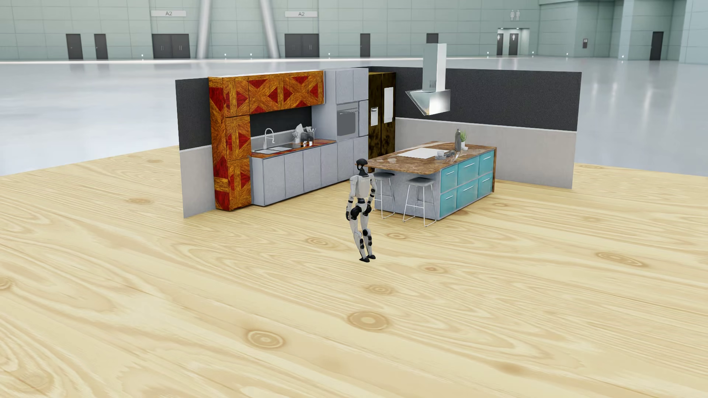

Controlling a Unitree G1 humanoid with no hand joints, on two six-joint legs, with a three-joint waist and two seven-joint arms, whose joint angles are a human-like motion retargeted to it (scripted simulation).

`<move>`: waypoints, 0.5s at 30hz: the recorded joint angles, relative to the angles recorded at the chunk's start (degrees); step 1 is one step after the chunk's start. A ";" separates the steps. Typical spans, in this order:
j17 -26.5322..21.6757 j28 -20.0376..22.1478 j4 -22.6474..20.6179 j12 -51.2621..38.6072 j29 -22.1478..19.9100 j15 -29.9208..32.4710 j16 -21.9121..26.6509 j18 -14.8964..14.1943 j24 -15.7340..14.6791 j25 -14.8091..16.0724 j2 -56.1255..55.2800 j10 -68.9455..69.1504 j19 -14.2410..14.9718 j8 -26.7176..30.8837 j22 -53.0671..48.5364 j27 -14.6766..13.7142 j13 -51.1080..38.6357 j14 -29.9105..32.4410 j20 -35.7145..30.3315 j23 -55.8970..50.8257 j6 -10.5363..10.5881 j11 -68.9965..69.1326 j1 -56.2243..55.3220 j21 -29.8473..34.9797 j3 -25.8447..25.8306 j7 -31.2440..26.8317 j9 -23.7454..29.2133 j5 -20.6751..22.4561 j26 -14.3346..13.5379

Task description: Stand still

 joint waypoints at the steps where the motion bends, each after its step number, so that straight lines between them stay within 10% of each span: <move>1: 0.00 0.00 0.13 0.10 0.00 -0.18 -0.02 0.00 0.00 0.00 0.63 -0.37 0.00 0.00 -0.10 0.00 -0.07 0.07 0.10 -0.02 0.07 -0.10 0.72 0.36 0.15 0.00 0.32 0.18 0.00; 15: 0.35 0.00 -0.28 0.38 0.00 0.06 -0.40 0.00 0.00 0.00 -0.07 0.26 0.00 0.00 0.19 0.00 0.27 0.06 0.19 0.22 -0.07 0.01 -0.17 -0.11 0.23 0.00 -0.20 -0.28 0.00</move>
